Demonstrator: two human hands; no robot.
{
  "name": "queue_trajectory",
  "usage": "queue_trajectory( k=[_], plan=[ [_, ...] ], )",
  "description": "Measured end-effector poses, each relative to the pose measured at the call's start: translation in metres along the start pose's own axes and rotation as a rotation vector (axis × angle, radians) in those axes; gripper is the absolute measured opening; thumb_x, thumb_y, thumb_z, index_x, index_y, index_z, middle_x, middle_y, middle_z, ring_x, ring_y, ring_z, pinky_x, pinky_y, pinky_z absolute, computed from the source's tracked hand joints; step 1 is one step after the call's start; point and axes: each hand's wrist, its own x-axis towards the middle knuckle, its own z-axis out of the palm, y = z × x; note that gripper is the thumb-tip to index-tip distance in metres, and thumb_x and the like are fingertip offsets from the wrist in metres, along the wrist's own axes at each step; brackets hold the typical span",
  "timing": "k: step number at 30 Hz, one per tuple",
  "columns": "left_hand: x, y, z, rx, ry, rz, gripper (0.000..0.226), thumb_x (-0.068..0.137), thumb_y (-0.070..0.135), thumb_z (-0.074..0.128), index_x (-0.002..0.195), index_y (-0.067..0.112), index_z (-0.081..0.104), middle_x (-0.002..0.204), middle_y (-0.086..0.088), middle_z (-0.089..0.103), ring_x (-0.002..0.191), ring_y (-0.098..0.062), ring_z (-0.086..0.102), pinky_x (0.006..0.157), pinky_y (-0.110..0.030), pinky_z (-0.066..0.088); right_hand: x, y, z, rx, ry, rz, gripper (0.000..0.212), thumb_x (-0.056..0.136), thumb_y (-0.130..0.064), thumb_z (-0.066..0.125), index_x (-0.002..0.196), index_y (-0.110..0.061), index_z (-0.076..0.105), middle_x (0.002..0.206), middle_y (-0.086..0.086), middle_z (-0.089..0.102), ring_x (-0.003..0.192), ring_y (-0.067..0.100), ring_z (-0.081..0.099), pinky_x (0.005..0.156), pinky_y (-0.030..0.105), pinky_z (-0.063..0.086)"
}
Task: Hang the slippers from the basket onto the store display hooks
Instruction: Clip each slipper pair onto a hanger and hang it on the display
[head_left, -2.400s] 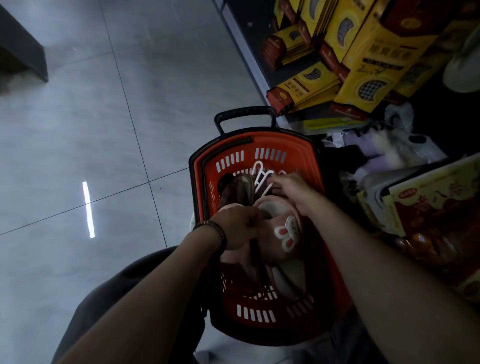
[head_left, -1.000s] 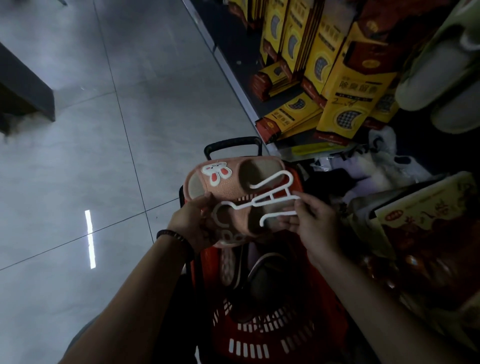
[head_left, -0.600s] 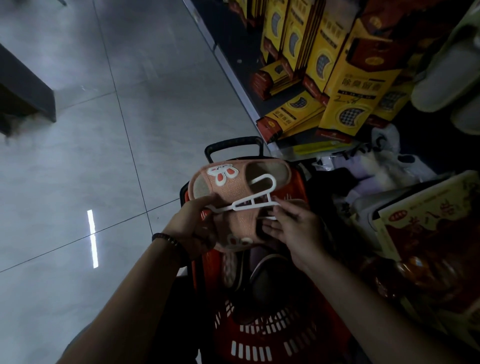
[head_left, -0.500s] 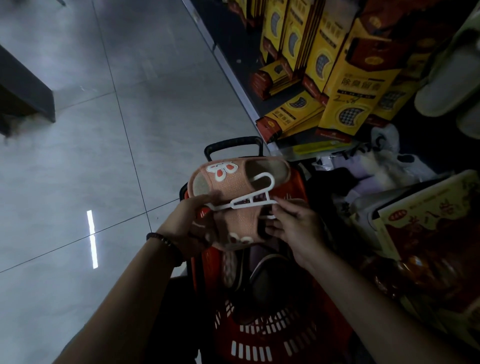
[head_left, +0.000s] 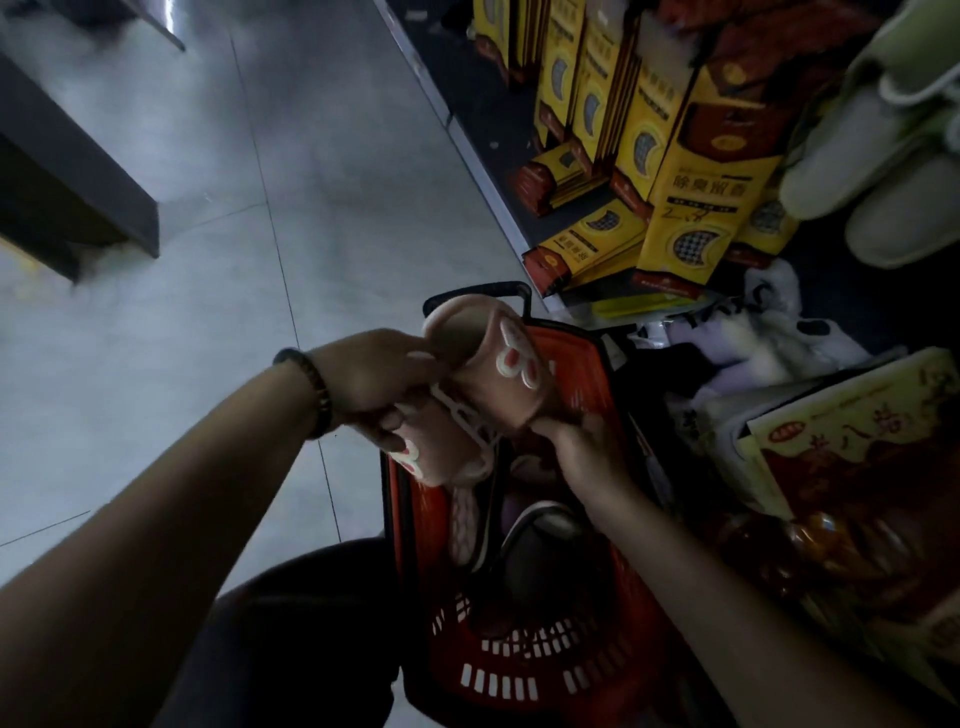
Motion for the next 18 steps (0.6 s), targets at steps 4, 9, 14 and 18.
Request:
queue_trajectory(
  k=[4,9,14,18],
  plan=[
    [-0.015,0.040,0.009,0.174,0.007,-0.020,0.025,0.106,0.025,0.051,0.119,0.008,0.063,0.088,-0.015,0.055,0.044,-0.015,0.045,0.057,-0.040,0.063,-0.005,-0.007,-0.005,0.325,-0.176,0.095,0.026,0.066,-0.028,0.075,0.088,-0.016,0.082,0.086,0.009,0.078,0.080,0.029,0.073,0.076,0.043,0.057],
    [-0.028,0.067,0.014,0.239,0.012,-0.055,0.026,0.108,0.026,0.050,0.127,0.012,0.061,0.096,-0.010,0.064,0.059,-0.018,0.062,0.061,-0.041,0.064,-0.015,-0.012,-0.006,0.511,-0.359,0.133,0.017,0.089,-0.023,0.065,0.094,-0.012,0.078,0.084,0.009,0.071,0.070,0.019,0.065,0.066,0.033,0.045],
    [-0.045,0.083,0.018,0.373,0.018,0.004,0.030,0.107,0.025,0.053,0.133,0.015,0.063,0.110,-0.014,0.075,0.066,-0.025,0.078,0.059,-0.033,0.063,-0.009,-0.011,-0.008,0.500,-0.223,0.119,0.016,0.088,-0.018,0.066,0.076,-0.011,0.074,0.069,0.007,0.058,0.061,0.015,0.051,0.055,0.026,0.041],
    [-0.047,0.090,0.026,0.518,0.116,0.065,0.026,0.108,0.024,0.050,0.116,0.007,0.068,0.094,-0.006,0.080,0.066,-0.024,0.078,0.059,-0.031,0.064,-0.005,-0.009,-0.007,0.554,-0.166,0.158,0.017,0.097,-0.006,0.059,0.083,-0.009,0.069,0.066,0.005,0.059,0.058,0.014,0.053,0.054,0.027,0.046]
  ],
)
